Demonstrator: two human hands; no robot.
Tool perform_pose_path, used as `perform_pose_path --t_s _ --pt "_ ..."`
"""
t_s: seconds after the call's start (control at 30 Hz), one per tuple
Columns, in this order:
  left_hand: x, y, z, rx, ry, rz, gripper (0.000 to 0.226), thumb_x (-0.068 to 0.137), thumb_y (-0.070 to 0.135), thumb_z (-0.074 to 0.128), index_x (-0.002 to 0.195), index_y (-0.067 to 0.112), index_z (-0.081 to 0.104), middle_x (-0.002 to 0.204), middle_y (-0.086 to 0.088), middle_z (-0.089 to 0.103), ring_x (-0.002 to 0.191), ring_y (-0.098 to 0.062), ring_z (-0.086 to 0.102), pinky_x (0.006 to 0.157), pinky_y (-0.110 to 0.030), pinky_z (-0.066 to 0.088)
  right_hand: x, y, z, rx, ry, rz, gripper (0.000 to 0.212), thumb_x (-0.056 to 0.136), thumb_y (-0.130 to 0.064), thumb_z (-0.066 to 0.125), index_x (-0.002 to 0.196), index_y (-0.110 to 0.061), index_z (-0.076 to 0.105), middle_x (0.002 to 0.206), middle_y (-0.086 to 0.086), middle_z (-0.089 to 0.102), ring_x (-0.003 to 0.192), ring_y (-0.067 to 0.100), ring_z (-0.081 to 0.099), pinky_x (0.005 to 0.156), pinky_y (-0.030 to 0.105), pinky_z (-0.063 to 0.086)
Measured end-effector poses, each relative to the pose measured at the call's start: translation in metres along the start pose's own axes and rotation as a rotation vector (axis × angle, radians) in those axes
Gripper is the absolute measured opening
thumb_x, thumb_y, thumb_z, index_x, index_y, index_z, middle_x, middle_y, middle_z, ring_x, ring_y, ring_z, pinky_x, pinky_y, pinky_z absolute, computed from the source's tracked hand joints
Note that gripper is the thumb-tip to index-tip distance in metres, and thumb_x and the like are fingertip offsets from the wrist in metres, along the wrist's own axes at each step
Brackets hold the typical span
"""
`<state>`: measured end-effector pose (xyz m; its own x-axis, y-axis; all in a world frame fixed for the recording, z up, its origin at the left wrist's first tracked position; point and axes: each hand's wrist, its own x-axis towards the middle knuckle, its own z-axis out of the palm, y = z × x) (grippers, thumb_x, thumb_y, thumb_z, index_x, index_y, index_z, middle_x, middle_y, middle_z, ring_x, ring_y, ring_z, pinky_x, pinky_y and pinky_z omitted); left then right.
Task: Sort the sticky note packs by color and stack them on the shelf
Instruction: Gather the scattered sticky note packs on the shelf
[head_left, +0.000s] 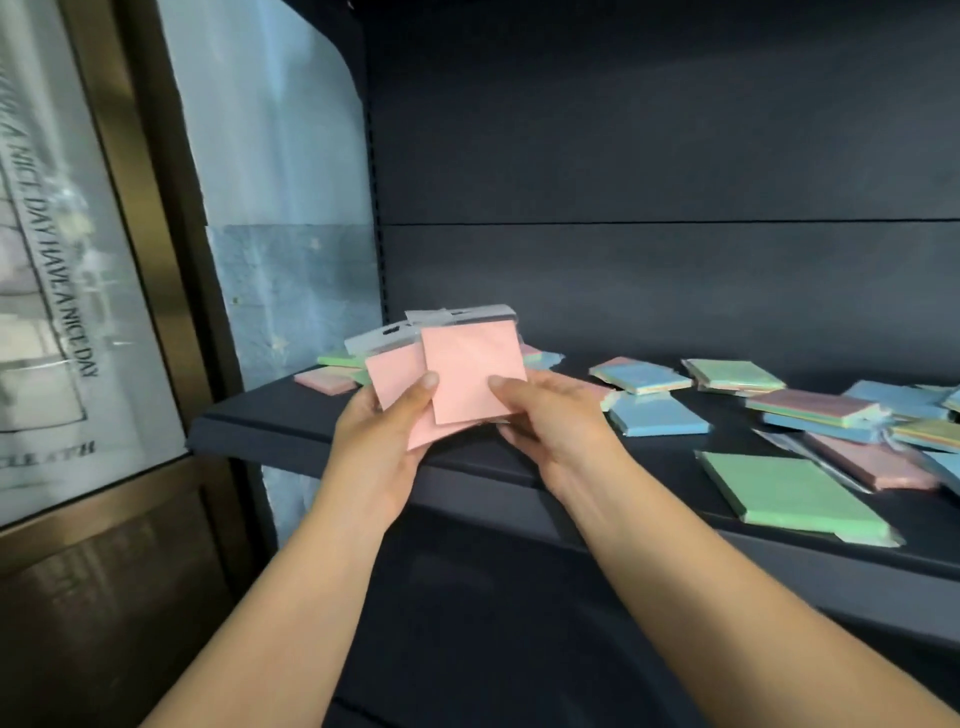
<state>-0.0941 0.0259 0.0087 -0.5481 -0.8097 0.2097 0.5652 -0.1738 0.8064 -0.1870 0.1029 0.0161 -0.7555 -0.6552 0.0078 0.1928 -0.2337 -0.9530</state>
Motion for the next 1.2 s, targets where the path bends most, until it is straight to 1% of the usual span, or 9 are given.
perform_pose_path --t_s 0.27,0.43,0.53,0.7,0.8,0.9,1.07,1.13,1.2 --pt "0.038 0.045 -0.053 0.106 0.064 0.044 0.016 0.084 0.002 0.061 0.095 0.014 0.061 0.087 -0.001 0.072 0.079 -0.014 0.069 0.072 -0.033 0.058 0.022 -0.026 0.047 -0.287 -0.201 0.032 0.014 0.086 -0.012 0.064 0.075 -0.015 0.056 0.066 0.000 0.056 0.053 0.010 0.049 0.049 0.020 0.042" --pt "0.088 0.075 -0.074 0.090 0.035 0.043 0.011 0.086 0.008 0.060 0.095 0.013 0.061 0.076 0.000 0.074 0.072 -0.012 0.071 0.062 -0.029 0.059 0.056 -0.045 0.092 -0.257 -0.245 0.012 0.019 0.085 -0.002 0.063 0.071 -0.011 0.055 0.042 -0.003 0.059 0.037 0.006 0.055 0.040 0.016 0.050" --pt "0.128 0.090 -0.094 0.126 0.073 0.069 0.005 0.088 0.011 0.058 0.089 0.016 0.060 0.068 0.005 0.072 0.062 -0.007 0.069 0.051 -0.021 0.056 0.088 -0.051 0.116 -0.200 -0.182 -0.040 0.020 0.088 -0.001 0.058 0.071 -0.010 0.053 0.056 0.002 0.059 0.040 0.007 0.054 0.035 0.015 0.046" --pt "0.203 0.093 -0.140 0.384 0.016 -0.014 0.004 0.087 0.014 0.061 0.087 0.012 0.057 0.085 -0.003 0.065 0.075 -0.010 0.062 0.053 -0.017 0.055 0.145 -0.036 0.146 -0.234 -0.077 -0.020 0.019 0.091 0.002 0.053 0.074 -0.007 0.052 0.067 0.006 0.053 0.030 0.004 0.051 0.034 0.020 0.048" --pt "0.245 0.088 -0.156 0.489 -0.053 -0.089 0.014 0.087 0.014 0.062 0.096 0.008 0.054 0.088 -0.007 0.063 0.075 -0.012 0.060 0.049 -0.016 0.054 0.171 -0.026 0.162 -0.235 -0.004 0.009 0.020 0.092 0.004 0.051 0.074 -0.005 0.050 0.066 0.008 0.051 0.030 0.006 0.052 0.035 0.022 0.051" --pt "0.280 0.089 -0.166 0.506 -0.091 -0.078 0.010 0.087 0.013 0.061 0.087 0.010 0.052 0.084 -0.007 0.062 0.070 -0.013 0.060 0.047 -0.016 0.052 0.191 -0.021 0.172 -0.161 0.097 0.027 0.020 0.094 0.003 0.046 0.075 -0.005 0.048 0.065 0.009 0.051 0.044 0.013 0.055 0.037 0.024 0.052" --pt "0.314 0.081 -0.177 0.423 -0.138 -0.133 0.011 0.090 0.008 0.055 0.081 0.011 0.051 0.078 -0.006 0.060 0.044 -0.002 0.062 0.040 -0.016 0.050 0.214 0.008 0.190 -0.095 0.196 0.097 0.020 0.098 -0.005 0.036 0.080 -0.006 0.046 0.062 0.012 0.056 0.060 0.022 0.055 0.049 0.030 0.054" --pt "0.320 0.069 -0.181 0.379 -0.146 -0.188 0.004 0.090 0.009 0.056 0.088 0.008 0.052 0.079 -0.007 0.060 0.053 -0.008 0.064 0.040 -0.015 0.049 0.219 0.023 0.193 -0.183 0.264 0.093 0.016 0.097 -0.007 0.038 0.084 -0.007 0.048 0.058 0.009 0.056 0.060 0.022 0.056 0.062 0.035 0.053" --pt "0.324 0.057 -0.183 0.350 -0.148 -0.223 0.019 0.089 0.011 0.058 0.105 0.005 0.051 0.083 -0.008 0.061 0.067 -0.014 0.062 0.043 -0.016 0.051 0.222 0.031 0.191 -0.201 0.314 0.071 0.015 0.096 -0.004 0.039 0.084 -0.007 0.048 0.059 0.009 0.056 0.059 0.021 0.056 0.071 0.039 0.053"
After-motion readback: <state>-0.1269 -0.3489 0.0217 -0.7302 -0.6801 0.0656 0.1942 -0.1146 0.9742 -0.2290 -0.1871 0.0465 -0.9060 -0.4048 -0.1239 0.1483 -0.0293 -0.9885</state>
